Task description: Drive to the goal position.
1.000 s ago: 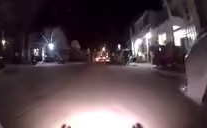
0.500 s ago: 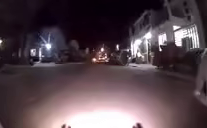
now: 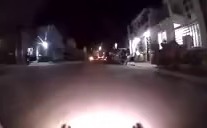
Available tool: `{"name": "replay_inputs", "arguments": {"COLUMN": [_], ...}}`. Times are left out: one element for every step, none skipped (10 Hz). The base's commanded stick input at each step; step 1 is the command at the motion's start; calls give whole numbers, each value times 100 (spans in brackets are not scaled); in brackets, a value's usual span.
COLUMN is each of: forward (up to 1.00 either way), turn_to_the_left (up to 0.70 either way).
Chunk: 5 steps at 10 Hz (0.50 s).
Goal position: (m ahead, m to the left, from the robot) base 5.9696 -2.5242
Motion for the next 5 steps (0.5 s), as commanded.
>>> {"name": "replay_inputs", "arguments": {"forward": [60, 60, 60, 60, 60], "turn_to_the_left": [-15, -15, -15, -15, -15]}}
